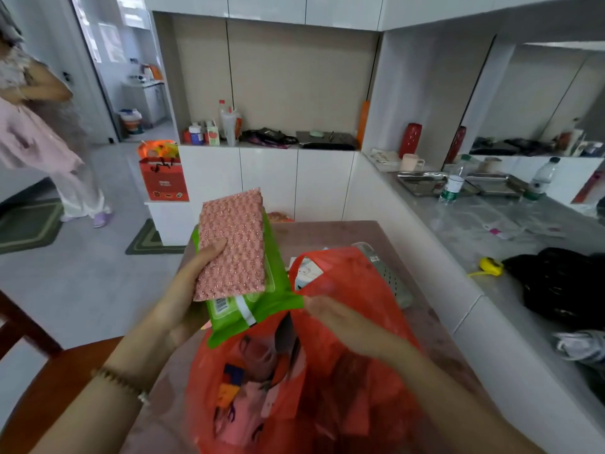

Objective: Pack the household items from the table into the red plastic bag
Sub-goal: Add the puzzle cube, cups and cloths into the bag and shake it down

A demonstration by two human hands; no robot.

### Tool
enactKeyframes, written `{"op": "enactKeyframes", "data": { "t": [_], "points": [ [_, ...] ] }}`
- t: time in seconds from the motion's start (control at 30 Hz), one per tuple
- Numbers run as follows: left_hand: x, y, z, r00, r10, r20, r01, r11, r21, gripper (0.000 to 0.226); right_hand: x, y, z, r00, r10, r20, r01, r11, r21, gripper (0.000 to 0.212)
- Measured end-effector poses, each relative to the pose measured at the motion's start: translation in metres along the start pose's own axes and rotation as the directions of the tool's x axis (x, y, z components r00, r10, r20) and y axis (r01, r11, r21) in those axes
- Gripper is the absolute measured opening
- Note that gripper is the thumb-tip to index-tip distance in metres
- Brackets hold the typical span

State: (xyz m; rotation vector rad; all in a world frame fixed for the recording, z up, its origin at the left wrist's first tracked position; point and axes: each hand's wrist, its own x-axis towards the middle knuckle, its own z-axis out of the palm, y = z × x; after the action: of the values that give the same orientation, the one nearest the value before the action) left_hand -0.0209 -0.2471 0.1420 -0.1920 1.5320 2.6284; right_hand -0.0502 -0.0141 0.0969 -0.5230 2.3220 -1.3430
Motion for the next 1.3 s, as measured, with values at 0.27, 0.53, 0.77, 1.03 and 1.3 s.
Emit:
{"op": "enactKeyframes", "data": {
  "t": [0.27,0.53,0.77,1.03,1.3],
  "points": [
    [-0.037,0.007,0.006,0.993,0.059,0.104,-0.062,0.998,0.027,0.098,-0.045,-0.009,-0.003,0.884,-0.102,0.456,-0.06,0.943,0.328,0.039],
    [-0.048,-0.003,0.011,0.946,-0.229,0.229,0.133,0.919,0.372,0.063,-0.125,-0.027,-0.094,0.982,-0.11,0.156,-0.025,0.735,0.677,0.079],
    [-0.017,-0.026,0.04,0.755,-0.574,0.317,0.096,0.574,0.813,0.069,-0.147,-0.034,-0.087,0.984,-0.071,0.16,-0.056,0.737,0.673,0.072],
    [0.053,-0.103,0.077,0.811,-0.544,0.215,-0.161,0.146,0.976,0.071,-0.137,-0.035,-0.086,0.981,-0.05,0.189,-0.084,0.766,0.638,0.089],
    [0.071,-0.09,0.071,0.758,-0.551,0.35,-0.337,0.13,0.933,0.034,-0.128,0.023,-0.11,0.939,0.316,0.136,-0.338,0.918,0.206,0.083]
  ]
}}
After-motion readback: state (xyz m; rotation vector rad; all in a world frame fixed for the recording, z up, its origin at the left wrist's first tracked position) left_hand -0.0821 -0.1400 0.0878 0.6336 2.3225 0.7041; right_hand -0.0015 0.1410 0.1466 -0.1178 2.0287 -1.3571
